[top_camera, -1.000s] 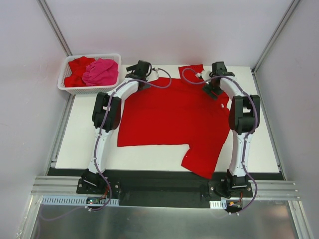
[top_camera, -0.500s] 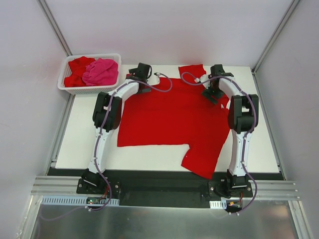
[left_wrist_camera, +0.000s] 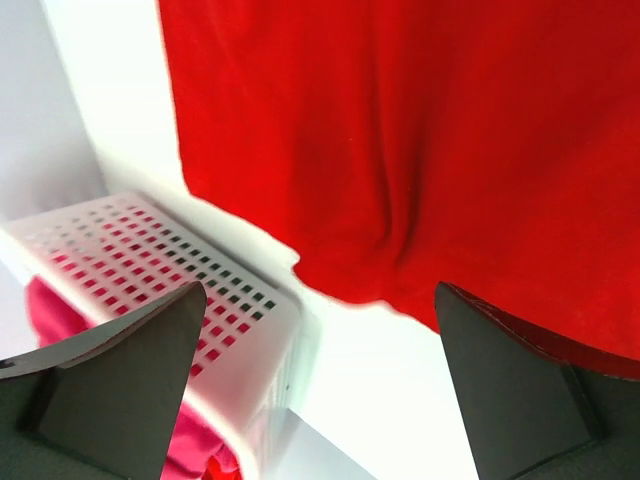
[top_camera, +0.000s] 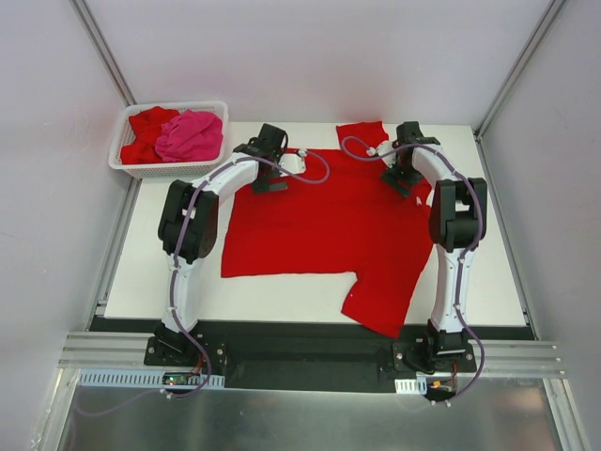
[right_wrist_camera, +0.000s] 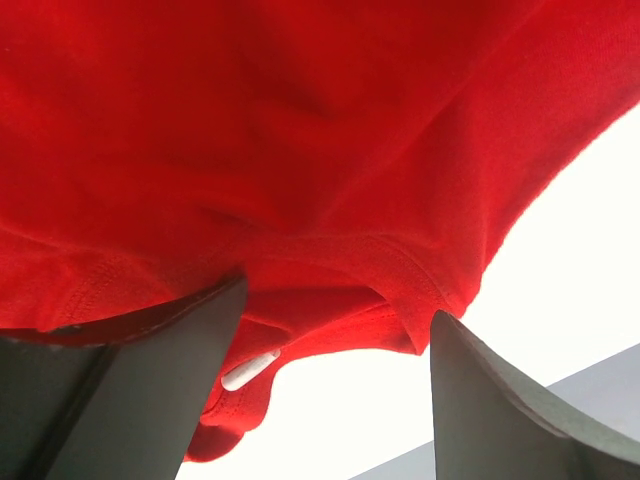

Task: Fold and stack the t-shirts
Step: Flatten out the tshirt

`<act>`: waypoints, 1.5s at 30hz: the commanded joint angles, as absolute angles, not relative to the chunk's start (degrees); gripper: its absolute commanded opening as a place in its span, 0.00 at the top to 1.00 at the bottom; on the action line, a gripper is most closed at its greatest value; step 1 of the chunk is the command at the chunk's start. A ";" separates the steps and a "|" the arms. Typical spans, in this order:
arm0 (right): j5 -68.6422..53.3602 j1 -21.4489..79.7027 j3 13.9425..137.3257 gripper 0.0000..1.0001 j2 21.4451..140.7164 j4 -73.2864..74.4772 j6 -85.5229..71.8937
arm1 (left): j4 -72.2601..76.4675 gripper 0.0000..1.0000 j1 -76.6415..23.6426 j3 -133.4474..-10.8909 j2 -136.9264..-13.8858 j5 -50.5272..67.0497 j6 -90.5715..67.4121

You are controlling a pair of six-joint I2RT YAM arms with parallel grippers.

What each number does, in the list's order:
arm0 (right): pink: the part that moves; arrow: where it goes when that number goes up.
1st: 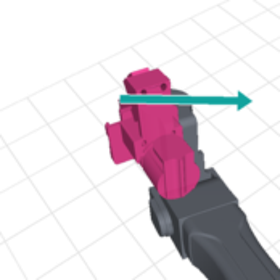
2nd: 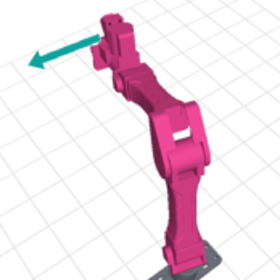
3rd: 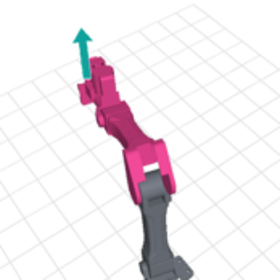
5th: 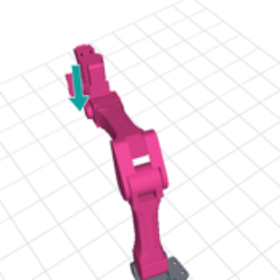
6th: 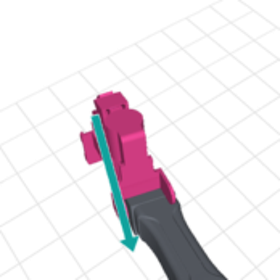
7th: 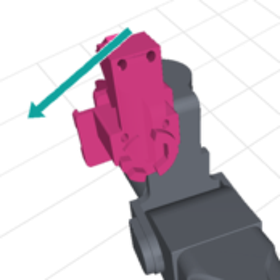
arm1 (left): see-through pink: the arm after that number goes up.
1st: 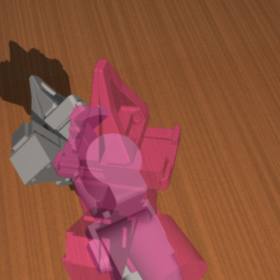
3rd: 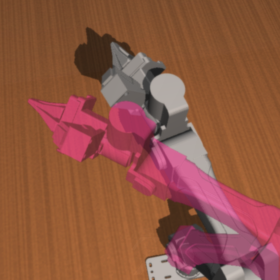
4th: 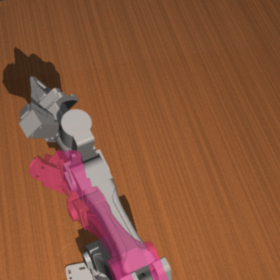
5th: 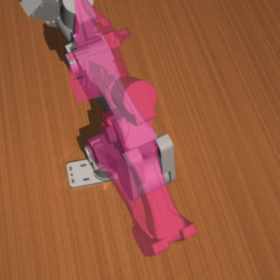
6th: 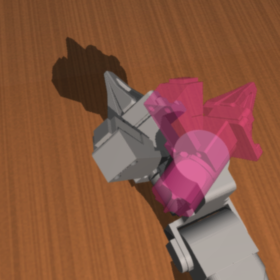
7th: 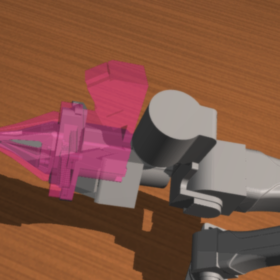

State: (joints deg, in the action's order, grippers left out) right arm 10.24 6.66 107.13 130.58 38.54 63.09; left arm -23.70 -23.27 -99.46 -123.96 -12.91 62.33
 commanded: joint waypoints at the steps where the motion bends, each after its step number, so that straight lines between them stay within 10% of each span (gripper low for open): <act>1: 12.57 6.42 105.39 0.21 129.03 35.95 62.58 | -25.93 0.01 -23.47 -100.37 -120.06 -12.30 60.56; 25: 0.53 8.88 91.68 0.20 107.85 50.10 55.54 | -36.47 0.01 -25.66 -91.50 -112.24 -3.69 49.39; 45: 3.60 11.25 85.70 0.19 115.40 40.61 58.36 | -36.39 0.02 -23.20 -100.28 -124.10 -4.13 51.77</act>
